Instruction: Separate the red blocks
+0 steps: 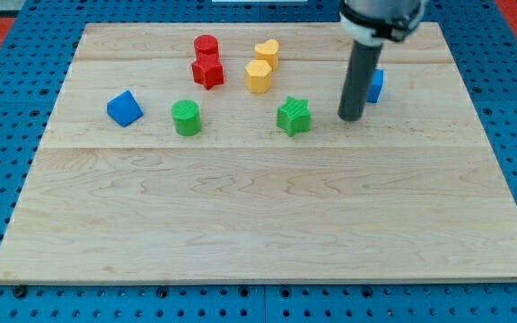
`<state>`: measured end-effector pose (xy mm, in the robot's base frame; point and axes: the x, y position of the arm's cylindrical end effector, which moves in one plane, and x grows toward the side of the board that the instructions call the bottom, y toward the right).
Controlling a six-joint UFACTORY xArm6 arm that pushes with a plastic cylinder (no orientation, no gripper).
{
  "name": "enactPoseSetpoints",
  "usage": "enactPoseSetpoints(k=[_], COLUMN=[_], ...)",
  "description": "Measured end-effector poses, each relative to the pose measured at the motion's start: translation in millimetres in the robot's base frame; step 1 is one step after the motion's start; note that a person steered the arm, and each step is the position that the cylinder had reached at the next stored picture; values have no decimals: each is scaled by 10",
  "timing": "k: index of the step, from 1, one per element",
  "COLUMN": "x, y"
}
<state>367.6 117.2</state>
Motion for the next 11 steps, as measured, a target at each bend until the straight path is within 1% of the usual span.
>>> enactPoseSetpoints(k=[1, 2, 3, 4, 5, 6, 7, 8, 9, 10, 11], x=[-490, -1104, -1634, -1738, -1482, -1140, -937, -795, -1196, -1032, -416], y=[-106, -181, -698, -1429, -2054, -2132, -2128, -2326, -2162, -1757, -2078])
